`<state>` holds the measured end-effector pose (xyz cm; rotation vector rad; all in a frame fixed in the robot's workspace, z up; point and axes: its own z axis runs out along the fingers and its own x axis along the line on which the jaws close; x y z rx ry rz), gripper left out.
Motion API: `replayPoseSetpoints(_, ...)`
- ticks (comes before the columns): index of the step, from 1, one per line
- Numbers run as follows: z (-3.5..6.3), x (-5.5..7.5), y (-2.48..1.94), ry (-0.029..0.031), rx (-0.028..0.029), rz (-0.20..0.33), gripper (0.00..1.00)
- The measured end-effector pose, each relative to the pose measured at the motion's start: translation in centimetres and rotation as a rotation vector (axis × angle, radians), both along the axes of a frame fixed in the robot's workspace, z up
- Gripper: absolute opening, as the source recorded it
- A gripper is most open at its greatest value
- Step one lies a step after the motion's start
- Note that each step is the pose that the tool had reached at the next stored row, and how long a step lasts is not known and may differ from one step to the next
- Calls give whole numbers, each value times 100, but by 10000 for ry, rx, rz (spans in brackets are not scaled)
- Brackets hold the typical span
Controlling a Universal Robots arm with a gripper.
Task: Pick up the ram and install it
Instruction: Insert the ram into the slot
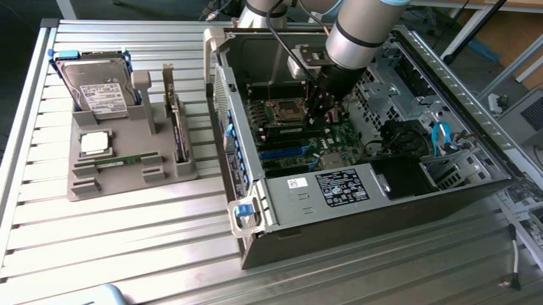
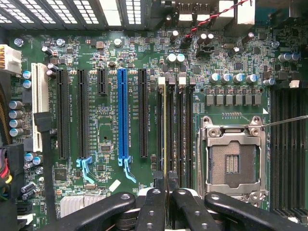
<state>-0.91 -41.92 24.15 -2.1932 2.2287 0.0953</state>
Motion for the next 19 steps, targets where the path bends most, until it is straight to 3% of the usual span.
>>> replayPoseSetpoints(19, -4, 0, 0, 0, -2, -118, 12)
